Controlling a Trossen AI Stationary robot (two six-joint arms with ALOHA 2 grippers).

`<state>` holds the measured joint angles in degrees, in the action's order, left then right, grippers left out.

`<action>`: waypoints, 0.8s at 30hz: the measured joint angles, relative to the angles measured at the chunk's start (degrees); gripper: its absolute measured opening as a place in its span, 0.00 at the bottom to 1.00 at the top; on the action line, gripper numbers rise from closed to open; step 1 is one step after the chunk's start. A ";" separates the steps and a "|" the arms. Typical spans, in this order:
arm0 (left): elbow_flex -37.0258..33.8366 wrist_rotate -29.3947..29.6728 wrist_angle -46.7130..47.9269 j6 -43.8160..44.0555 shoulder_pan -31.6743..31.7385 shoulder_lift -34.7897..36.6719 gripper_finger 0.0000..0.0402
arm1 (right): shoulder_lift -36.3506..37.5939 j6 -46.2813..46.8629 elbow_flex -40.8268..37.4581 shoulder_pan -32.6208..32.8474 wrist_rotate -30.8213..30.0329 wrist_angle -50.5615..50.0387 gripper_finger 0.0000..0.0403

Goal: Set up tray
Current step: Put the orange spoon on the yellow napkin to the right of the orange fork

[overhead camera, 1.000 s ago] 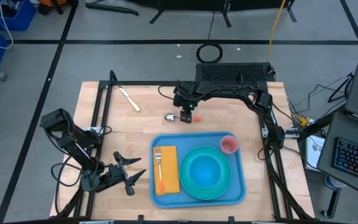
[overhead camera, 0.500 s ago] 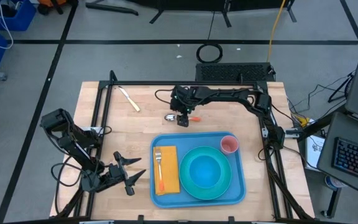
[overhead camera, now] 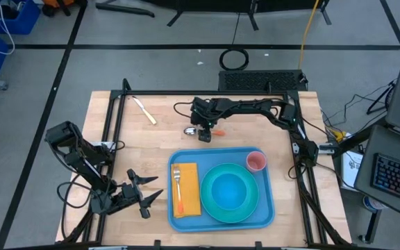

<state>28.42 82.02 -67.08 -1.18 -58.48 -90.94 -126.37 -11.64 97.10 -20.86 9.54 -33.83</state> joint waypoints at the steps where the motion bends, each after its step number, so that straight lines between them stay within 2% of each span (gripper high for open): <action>1: 0.00 -0.06 0.06 -0.15 0.00 -0.02 0.62 | -0.02 0.01 -0.02 -0.02 -0.60 0.10 0.59; 11: 0.00 -0.04 0.03 -0.15 0.00 -0.02 0.62 | -0.02 -1.17 -0.02 -0.07 -0.64 0.48 0.45; 15: 0.00 -0.04 0.03 -0.12 0.00 -0.02 0.62 | -0.15 -1.60 -0.02 -0.02 -0.86 0.33 0.33; 21: 0.00 -0.03 0.03 -0.07 0.00 -0.02 0.62 | -0.15 -3.12 -0.02 0.49 -2.30 -0.37 0.04; 24: 0.00 -0.04 0.01 -0.05 0.00 -0.02 0.62 | -0.15 -3.29 -0.02 0.96 -2.31 -0.29 0.03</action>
<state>28.42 81.97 -67.07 -1.23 -58.48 -90.96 -126.52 -14.92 97.08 -19.90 7.23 -34.12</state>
